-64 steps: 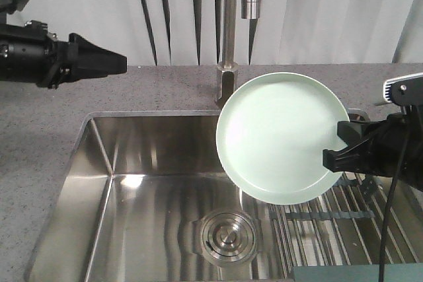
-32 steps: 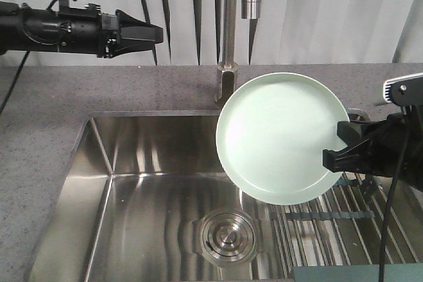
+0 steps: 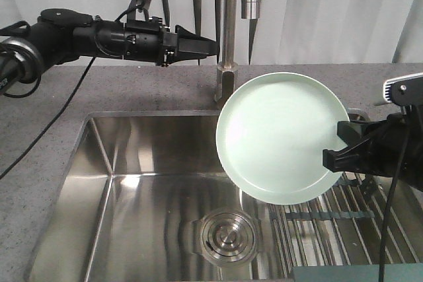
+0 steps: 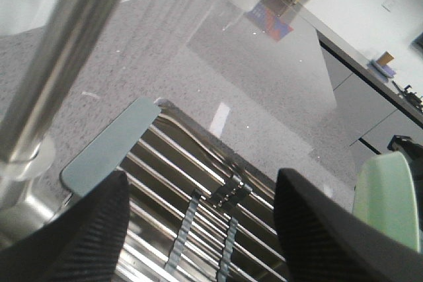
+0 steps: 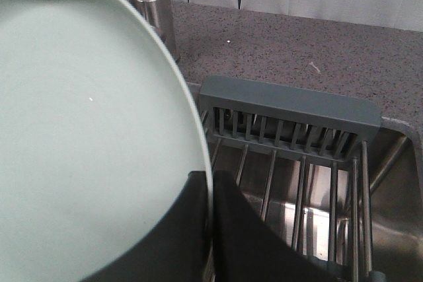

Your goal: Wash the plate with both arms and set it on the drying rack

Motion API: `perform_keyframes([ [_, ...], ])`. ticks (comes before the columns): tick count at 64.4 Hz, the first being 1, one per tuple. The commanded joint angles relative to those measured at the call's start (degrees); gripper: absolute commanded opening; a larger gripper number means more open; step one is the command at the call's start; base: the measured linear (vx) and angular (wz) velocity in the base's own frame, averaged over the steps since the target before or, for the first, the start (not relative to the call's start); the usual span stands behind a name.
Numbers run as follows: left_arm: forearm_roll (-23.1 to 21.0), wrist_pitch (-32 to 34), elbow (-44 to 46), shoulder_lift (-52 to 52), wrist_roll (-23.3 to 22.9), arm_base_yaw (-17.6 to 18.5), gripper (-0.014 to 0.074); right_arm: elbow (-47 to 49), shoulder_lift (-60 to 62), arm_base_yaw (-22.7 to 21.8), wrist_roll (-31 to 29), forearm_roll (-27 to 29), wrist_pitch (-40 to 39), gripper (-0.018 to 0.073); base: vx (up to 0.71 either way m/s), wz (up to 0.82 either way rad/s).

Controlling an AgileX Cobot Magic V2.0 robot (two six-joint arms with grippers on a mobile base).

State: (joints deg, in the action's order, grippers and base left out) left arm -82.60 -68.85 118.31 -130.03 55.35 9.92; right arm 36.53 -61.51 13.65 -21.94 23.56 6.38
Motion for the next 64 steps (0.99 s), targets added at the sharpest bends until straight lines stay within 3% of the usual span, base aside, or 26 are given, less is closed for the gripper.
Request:
perform_keyframes([
  [1, -5.37, -2.91, 4.32, 2.07, 0.22, 1.30, 0.0463, 1.48, 1.17, -0.23, -0.12, 0.07, -3.98, -0.0009, 0.00, 0.00],
  [33, -12.39, -1.56, 10.15, -4.39, 0.22, 2.86, 0.0463, 1.48, 1.17, -0.23, -0.12, 0.07, -3.98, -0.0009, 0.00, 0.00],
  [54, -11.50, 0.25, 10.15, -4.46, 1.74, 2.86, 0.0463, 1.48, 1.17, -0.23, -0.12, 0.07, -3.98, -0.0009, 0.00, 0.00],
  [64, -7.25, 1.29, 10.15, -4.65, 1.70, 2.86, 0.0463, 1.48, 1.17, -0.23, -0.12, 0.07, -3.98, -0.0009, 0.00, 0.00],
])
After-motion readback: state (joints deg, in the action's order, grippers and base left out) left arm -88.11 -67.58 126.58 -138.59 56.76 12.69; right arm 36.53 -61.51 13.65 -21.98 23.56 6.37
